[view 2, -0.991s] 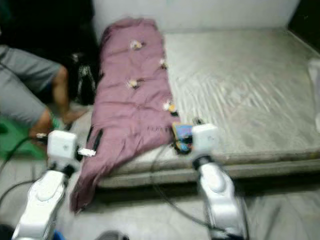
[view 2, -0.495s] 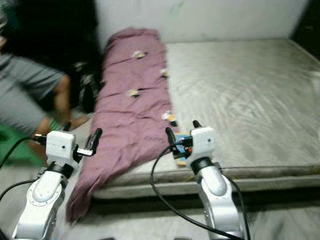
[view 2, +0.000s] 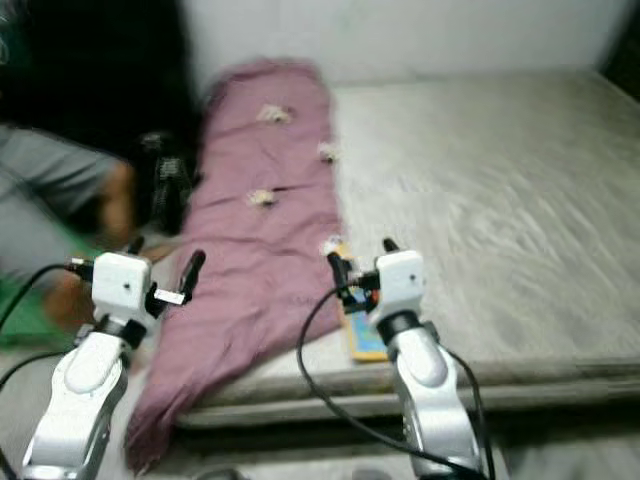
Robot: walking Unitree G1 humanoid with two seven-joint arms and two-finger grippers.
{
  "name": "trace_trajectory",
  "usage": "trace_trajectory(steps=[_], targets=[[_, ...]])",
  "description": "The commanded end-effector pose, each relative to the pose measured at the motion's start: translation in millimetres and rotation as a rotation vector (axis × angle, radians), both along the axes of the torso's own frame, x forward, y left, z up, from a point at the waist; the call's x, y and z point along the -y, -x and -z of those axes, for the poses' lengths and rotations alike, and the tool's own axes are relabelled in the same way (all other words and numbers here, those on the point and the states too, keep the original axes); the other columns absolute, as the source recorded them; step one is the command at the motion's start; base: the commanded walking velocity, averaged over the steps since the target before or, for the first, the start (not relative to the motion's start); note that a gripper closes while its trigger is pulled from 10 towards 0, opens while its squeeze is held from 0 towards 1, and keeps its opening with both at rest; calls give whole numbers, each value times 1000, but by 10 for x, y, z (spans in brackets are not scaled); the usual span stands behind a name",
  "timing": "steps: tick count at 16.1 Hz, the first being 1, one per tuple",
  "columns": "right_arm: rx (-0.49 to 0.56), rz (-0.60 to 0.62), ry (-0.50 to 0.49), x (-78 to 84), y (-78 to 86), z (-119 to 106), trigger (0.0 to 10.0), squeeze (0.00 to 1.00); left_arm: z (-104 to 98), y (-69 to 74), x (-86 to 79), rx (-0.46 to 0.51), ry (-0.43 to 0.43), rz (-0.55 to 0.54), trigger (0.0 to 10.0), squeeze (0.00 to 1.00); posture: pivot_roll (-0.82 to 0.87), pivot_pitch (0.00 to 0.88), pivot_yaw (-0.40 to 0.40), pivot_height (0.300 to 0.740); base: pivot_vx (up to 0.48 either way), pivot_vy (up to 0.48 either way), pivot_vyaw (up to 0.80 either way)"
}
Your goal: Clean up the room
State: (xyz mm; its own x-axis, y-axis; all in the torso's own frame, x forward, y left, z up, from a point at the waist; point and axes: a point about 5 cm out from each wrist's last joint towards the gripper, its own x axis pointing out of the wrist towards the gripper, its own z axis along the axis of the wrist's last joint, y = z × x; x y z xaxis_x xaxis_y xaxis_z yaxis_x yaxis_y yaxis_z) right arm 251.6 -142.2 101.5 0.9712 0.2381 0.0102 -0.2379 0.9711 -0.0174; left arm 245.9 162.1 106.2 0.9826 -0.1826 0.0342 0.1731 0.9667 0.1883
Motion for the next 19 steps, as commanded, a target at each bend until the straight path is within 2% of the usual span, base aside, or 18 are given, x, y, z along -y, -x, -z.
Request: trace_trajectory(steps=[1, 3, 6, 7, 10, 12, 15, 17, 19], targets=[[-7, 46, 2, 102, -1, 17, 10000, 0, 17, -2, 66, -2, 0, 9, 10000, 0, -24, 0, 51, 740, 0, 0, 0], [-15, 68, -15, 127, 1, 35, 10000, 0, 72, 16, 69, -21, -24, -7, 10000, 0, -21, 0, 51, 740, 0, 0, 0], [9, 99, -30, 147, -16, 18, 10000, 0, 80, -12, 71, -20, -8, -1, 10000, 0, -27, 0, 81, 740, 0, 0, 0], [20, 125, -35, 158, -20, 10, 10000, 0, 82, -52, 76, -20, -5, 1, 10000, 0, -44, 0, 117, 740, 0, 0, 0], [34, 169, -43, 192, 3, -2, 10000, 0, 56, -136, 148, -1, -42, 49, 10000, 0, -69, 0, 147, 740, 0, 0, 0], [28, 150, -36, 188, 0, 4, 10000, 0, 51, -155, 166, -1, -37, 44, 10000, 0, -56, 0, 117, 740, 0, 0, 0], [6, 81, -8, 175, -74, 29, 10000, 0, 52, -106, 112, 9, -19, -34, 10000, 0, -17, 0, 45, 740, 0, 0, 0], [20, 50, -1, 129, -121, -23, 10000, 0, 46, -126, 60, 16, -20, -55, 10000, 0, -31, 0, 47, 740, 0, 0, 0], [27, 59, 6, 163, -142, -51, 10000, 0, 44, -168, 86, 17, -24, -43, 10000, 0, -52, 0, 57, 740, 0, 0, 0]])
